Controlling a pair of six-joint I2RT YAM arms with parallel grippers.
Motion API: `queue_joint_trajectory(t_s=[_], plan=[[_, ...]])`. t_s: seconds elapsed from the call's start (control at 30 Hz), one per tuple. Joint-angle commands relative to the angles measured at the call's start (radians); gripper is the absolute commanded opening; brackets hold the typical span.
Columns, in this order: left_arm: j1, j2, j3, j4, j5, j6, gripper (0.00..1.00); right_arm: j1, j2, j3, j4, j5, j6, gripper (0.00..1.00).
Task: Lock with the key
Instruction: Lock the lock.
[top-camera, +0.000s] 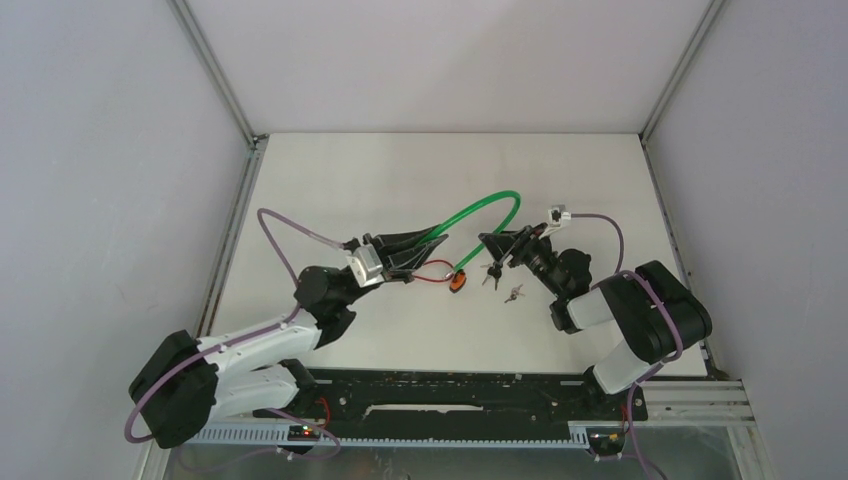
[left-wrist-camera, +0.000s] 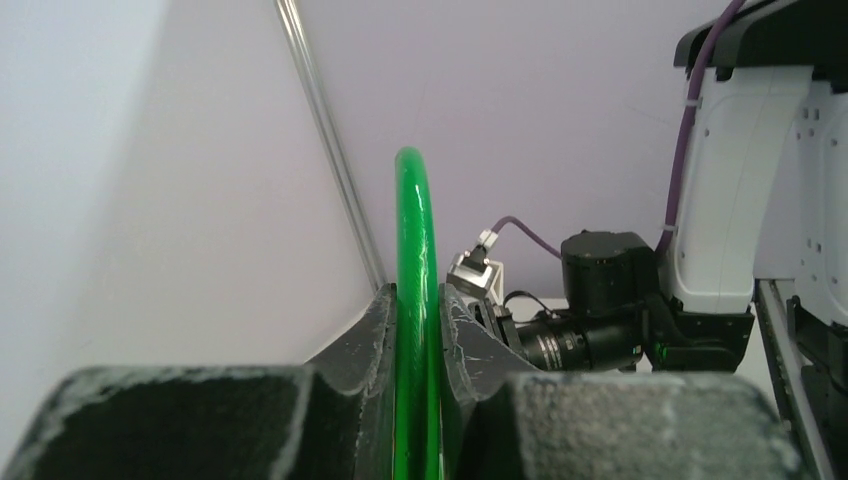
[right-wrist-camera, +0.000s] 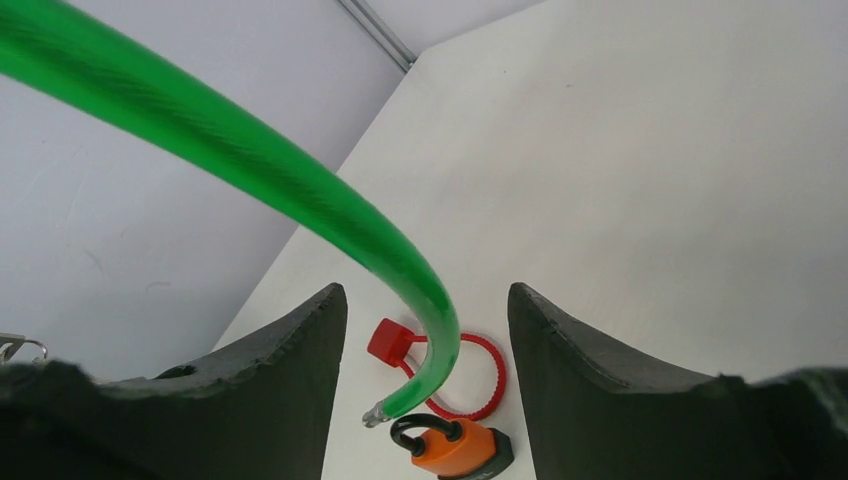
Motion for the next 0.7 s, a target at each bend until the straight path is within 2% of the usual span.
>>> queue_joint_trajectory(t_s=[0.0, 0.4, 0.53, 0.67], plan=[[-0.003, -0.013, 0.085, 0.157, 0.012, -0.044, 0.00, -0.007, 0.012, 0.027, 0.059, -0.008, 0.015, 0.62], [-0.002, 0.026, 0.104, 0.285, 0.029, -0.142, 0.00, -0.009, 0.024, 0.036, 0.058, -0.023, 0.026, 0.55], [0.009, 0.054, 0.104, 0.345, 0.043, -0.188, 0.00, -0.010, 0.023, 0.039, 0.059, -0.038, 0.029, 0.43], [0.034, 0.073, 0.095, 0.386, 0.049, -0.231, 0.00, -0.012, 0.017, 0.041, 0.060, -0.054, 0.025, 0.23]])
